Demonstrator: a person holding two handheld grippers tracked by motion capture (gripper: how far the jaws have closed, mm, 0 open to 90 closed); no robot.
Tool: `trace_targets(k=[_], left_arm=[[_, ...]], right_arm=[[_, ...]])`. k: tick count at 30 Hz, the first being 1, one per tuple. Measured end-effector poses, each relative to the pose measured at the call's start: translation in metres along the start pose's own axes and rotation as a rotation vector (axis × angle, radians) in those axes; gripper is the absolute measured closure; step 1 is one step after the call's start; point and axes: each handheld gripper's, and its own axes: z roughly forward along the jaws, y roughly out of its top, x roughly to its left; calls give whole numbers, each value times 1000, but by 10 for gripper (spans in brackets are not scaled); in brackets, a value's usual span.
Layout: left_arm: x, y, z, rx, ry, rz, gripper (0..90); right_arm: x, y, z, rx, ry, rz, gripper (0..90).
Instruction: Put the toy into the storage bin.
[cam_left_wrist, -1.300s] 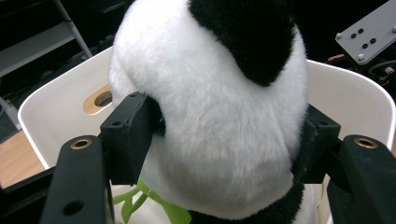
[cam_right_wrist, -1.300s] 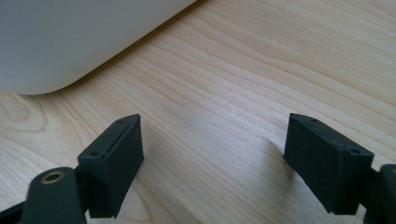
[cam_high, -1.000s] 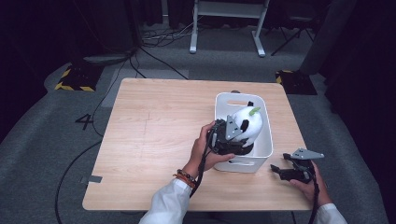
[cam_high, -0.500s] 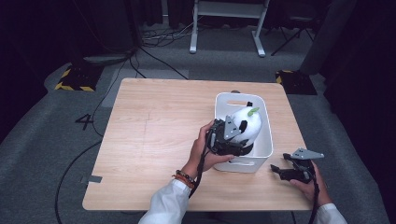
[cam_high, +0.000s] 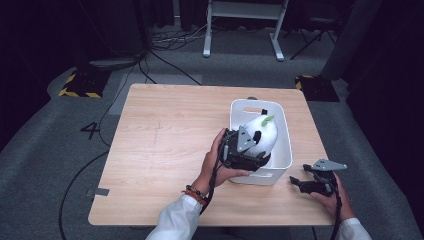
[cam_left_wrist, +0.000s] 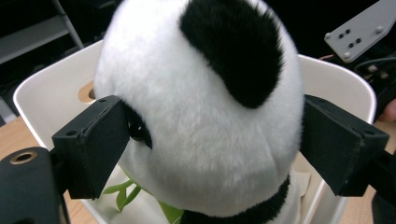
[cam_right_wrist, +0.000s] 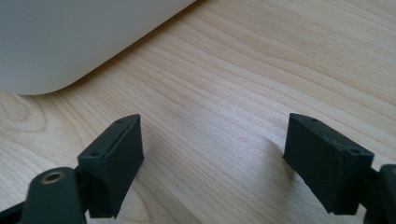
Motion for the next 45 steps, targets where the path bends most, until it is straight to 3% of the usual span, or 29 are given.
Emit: trace_targets(k=[3, 18, 26, 34, 45], left_arm=[[1, 1, -8, -22, -4, 1, 160], [5, -5, -25, -8, -12, 25, 159], [8, -12, -38, -48, -38, 26, 156], [9, -17, -46, -37, 17, 42, 155], [18, -26, -57, -17, 48, 36, 156]], right_arm=[[0, 0, 0, 0, -1, 0, 198], [0, 0, 0, 0, -2, 0, 196], [0, 0, 0, 0, -1, 1, 196], [0, 0, 0, 0, -2, -1, 196], [0, 0, 0, 0, -1, 1, 196]])
